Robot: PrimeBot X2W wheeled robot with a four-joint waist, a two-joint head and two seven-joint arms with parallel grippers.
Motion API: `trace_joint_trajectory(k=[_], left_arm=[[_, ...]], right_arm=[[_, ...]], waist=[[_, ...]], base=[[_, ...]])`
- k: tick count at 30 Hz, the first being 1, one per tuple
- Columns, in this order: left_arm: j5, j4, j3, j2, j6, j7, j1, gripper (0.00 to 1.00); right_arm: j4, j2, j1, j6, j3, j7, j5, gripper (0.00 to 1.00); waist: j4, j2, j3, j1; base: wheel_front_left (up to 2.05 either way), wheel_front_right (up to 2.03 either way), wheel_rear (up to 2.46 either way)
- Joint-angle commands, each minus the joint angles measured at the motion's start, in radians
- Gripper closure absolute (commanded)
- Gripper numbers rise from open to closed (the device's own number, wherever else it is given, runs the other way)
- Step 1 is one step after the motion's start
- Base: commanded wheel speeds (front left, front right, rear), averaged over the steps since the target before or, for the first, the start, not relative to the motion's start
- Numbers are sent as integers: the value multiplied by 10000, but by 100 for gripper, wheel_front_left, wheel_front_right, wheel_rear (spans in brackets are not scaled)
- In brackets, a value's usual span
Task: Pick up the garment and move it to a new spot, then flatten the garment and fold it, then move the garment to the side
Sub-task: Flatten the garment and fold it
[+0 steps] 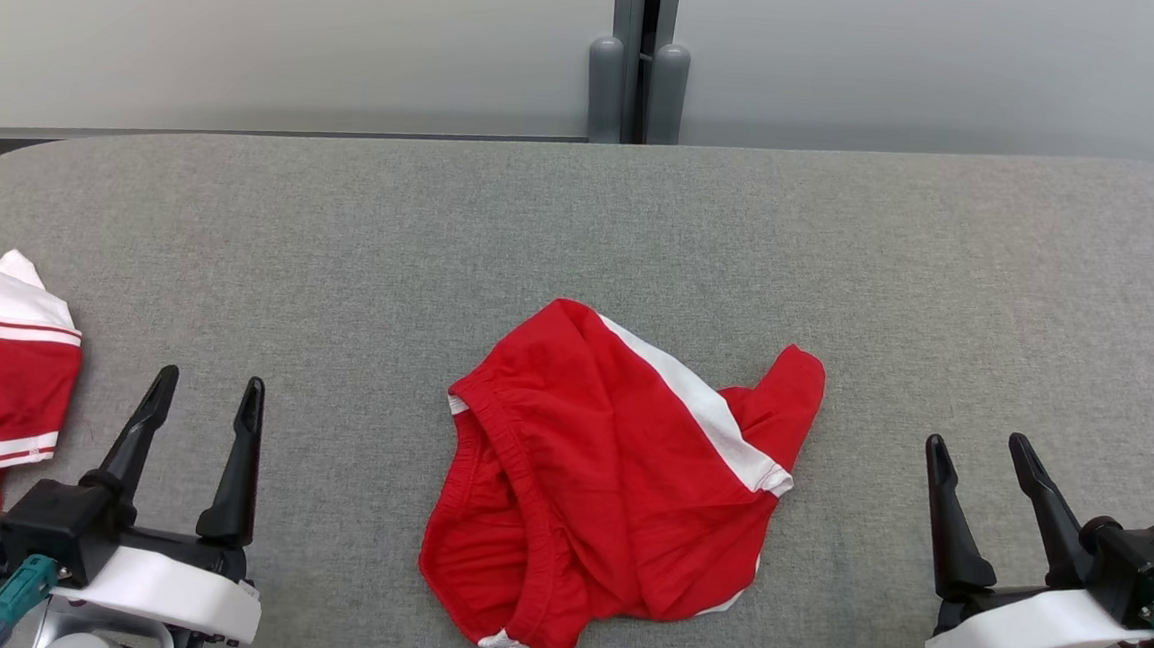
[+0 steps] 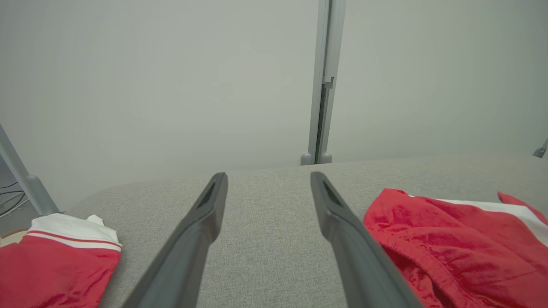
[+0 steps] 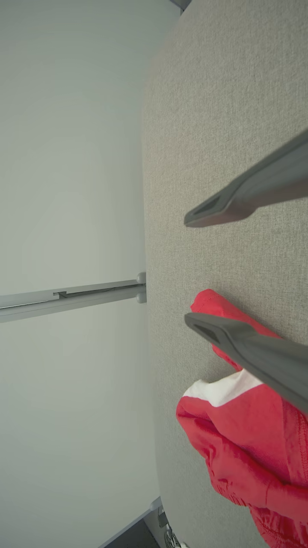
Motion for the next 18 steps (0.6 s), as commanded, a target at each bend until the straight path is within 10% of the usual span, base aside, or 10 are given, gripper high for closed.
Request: trace_joint_trajectory(k=[1,18], left_arm=[[-41,90,-27,-10,-101,-38,-1,0],[-1200,1904,-2456,-885,-1881,2895,-2111,0]], right_arm=[[23,-26,-31,-3,-4,-42,33,0],[-62,-28,-441,-3,355,-266,68,0]], waist=[[17,-1,23,0],[-636,-1,1087,0]], base=[[0,0,0],[0,0,0]])
